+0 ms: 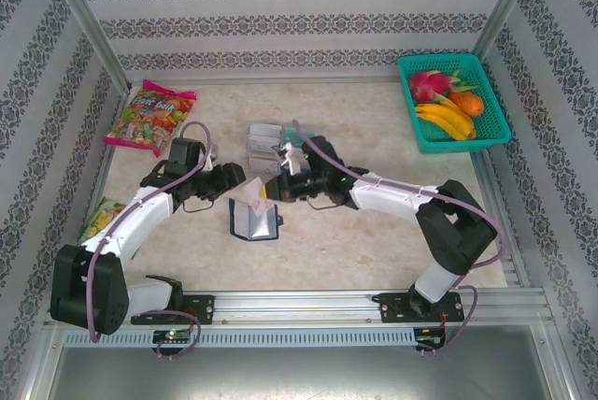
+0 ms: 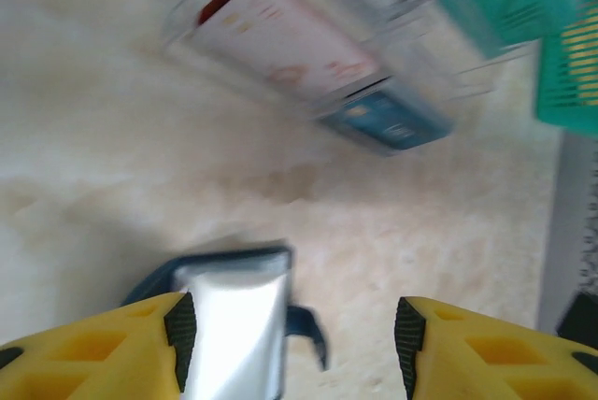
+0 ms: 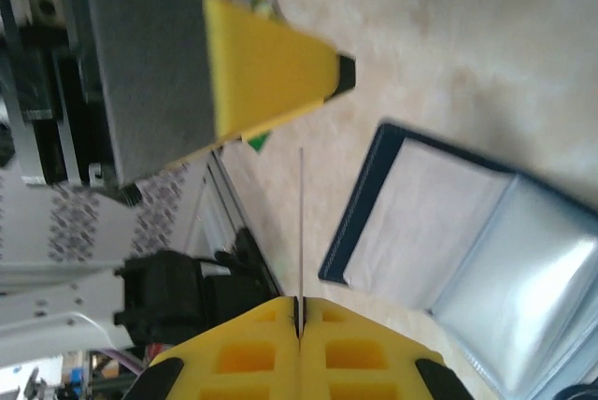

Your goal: Put the credit cards into the card holder

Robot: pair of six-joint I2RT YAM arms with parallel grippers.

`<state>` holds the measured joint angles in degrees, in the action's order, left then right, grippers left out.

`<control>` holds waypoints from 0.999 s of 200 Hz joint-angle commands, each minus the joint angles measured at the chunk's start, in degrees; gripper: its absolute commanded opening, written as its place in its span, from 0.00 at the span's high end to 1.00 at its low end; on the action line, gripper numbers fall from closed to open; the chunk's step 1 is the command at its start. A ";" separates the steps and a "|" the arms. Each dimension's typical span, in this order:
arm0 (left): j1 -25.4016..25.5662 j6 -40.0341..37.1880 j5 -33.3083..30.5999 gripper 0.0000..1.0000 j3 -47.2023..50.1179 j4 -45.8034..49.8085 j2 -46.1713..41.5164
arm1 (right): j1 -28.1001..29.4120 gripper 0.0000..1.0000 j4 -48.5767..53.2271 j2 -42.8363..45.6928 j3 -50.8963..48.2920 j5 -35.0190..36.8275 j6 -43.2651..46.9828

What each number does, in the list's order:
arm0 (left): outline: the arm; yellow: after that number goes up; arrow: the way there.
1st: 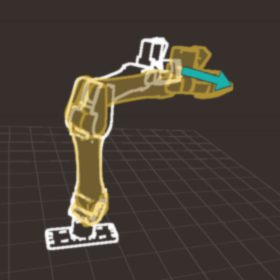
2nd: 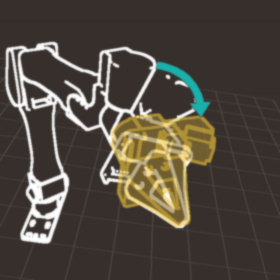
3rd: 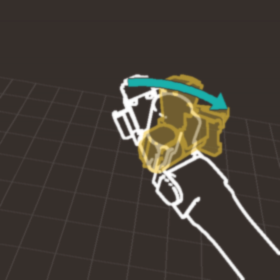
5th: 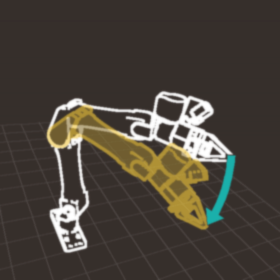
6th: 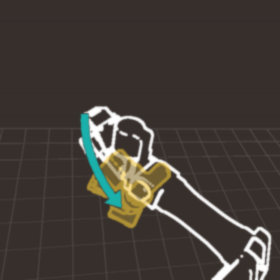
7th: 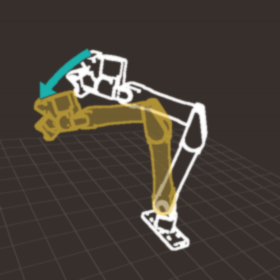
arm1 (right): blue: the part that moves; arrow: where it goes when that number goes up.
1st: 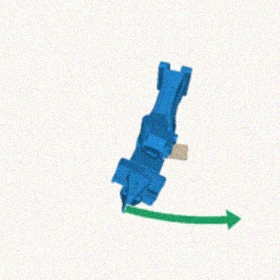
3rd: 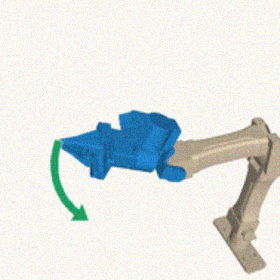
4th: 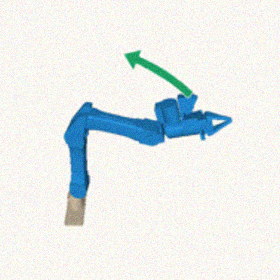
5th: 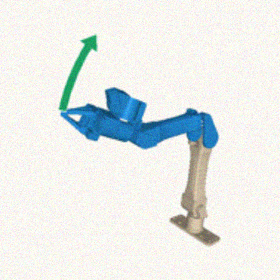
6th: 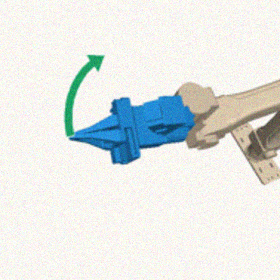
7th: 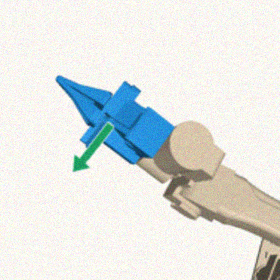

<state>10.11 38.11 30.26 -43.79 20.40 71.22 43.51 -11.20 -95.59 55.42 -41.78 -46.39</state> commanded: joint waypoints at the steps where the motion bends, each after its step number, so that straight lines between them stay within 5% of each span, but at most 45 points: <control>1: -0.28 -2.26 -3.48 0.40 3.42 5.65 -0.85 | 3.28 1.00 1.01 -0.94 -2.46 7.38 -1.11; 87: -0.27 -1.89 -5.01 0.48 8.89 3.32 2.73 | 5.36 1.00 5.84 1.45 -10.25 22.27 -2.59; 200: -0.25 -1.15 -2.83 0.71 11.57 -2.04 7.09 | 1.76 1.00 6.21 5.36 -13.36 20.43 -1.26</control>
<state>10.11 37.45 26.52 -33.28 20.84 77.45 44.03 -4.89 -89.82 41.56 -20.99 -49.12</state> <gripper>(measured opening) 0.317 0.043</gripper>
